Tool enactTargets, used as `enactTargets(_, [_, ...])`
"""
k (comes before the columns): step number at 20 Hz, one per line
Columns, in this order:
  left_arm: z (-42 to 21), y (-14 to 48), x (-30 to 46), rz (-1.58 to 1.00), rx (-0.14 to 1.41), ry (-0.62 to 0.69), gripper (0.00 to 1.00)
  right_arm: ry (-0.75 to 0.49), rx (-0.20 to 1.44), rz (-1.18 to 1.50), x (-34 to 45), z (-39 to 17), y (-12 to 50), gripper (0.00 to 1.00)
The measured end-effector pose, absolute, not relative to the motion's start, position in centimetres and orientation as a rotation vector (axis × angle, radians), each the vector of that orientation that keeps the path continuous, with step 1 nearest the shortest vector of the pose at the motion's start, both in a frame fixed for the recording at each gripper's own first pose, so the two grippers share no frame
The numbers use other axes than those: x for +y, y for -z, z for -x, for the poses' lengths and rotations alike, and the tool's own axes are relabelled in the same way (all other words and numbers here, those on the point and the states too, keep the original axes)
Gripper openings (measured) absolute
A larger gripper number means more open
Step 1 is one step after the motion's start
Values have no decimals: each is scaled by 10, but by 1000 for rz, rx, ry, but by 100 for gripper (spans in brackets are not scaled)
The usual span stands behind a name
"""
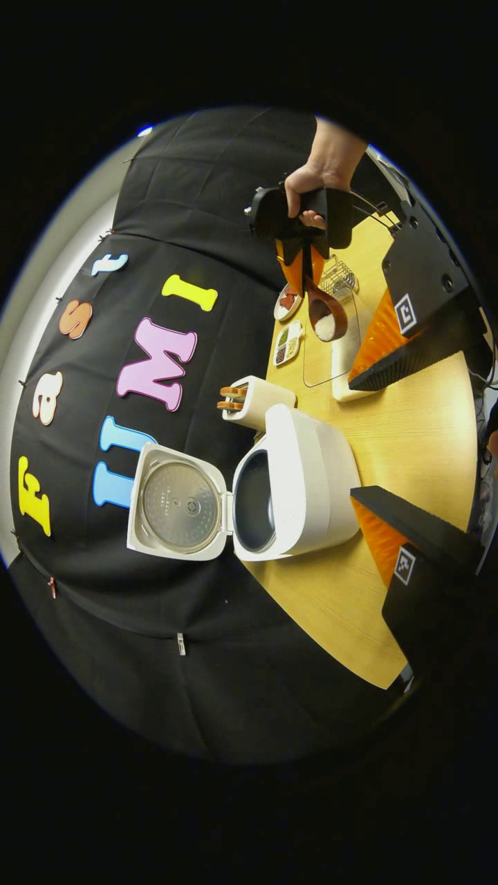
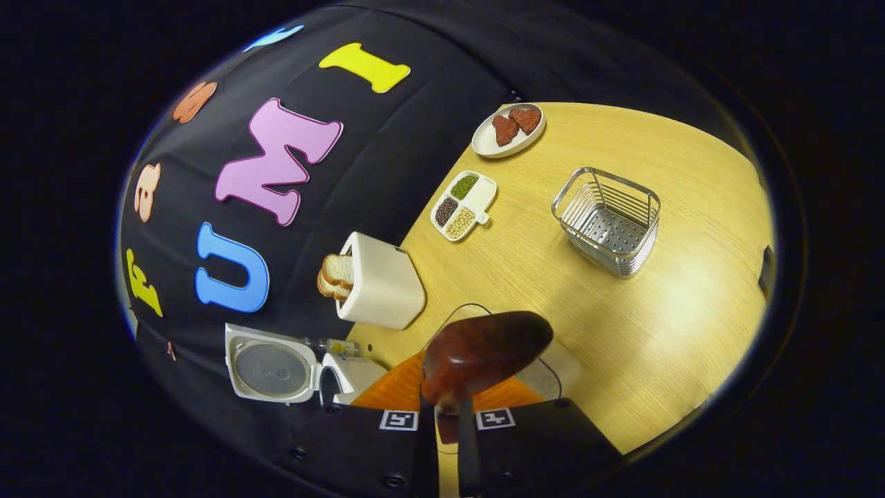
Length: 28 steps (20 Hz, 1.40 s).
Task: Close the left gripper, press the button to open the rice cooker; take a wooden spoon from the chopstick holder with the right hand, scoop a spoonful of rice and pour it into the rice cooker, then put the wooden spoon back into the chopstick holder.
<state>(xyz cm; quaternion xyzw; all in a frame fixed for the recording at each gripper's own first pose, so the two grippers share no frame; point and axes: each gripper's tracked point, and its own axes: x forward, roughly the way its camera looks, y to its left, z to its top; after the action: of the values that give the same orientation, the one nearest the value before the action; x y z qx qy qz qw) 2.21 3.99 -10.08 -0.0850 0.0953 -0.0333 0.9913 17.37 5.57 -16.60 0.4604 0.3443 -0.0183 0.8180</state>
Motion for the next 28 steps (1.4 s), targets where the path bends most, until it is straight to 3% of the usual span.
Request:
enactTargets(5, [-22,94,53,204,151,33,95,37,711,-1077,66,-191,138,16])
enactTargets(17, [-11,96,89,277,137,-61,95,-139,668,-1207,170,-242,48,16])
enactTargets(24, [-5,101,111,299,143,-109,95,-251,688,-1169,257,-254,30,15])
enactTargets(28, [-5,103,126,312,147,-136,95,-264,641,-1021,289,-267,38,15])
